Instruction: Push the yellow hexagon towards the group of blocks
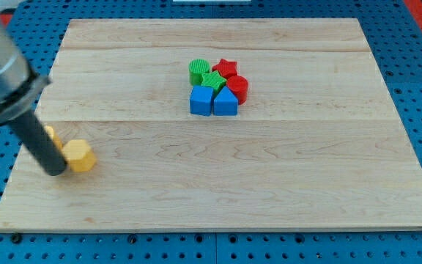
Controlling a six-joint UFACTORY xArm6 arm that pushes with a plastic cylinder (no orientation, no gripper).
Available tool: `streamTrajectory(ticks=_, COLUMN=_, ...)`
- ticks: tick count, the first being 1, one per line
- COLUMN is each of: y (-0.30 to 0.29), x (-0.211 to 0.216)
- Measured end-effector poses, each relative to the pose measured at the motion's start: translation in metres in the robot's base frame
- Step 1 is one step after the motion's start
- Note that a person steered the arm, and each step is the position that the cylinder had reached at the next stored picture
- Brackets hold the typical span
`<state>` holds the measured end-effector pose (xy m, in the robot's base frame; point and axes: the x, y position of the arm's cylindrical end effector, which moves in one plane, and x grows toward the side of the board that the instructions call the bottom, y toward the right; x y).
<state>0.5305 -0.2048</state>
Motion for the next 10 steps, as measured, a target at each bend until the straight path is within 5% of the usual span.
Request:
streamTrajectory(ticks=5, y=0.051, x=-0.022)
streamTrajectory(ticks=10, y=0.097, x=-0.094)
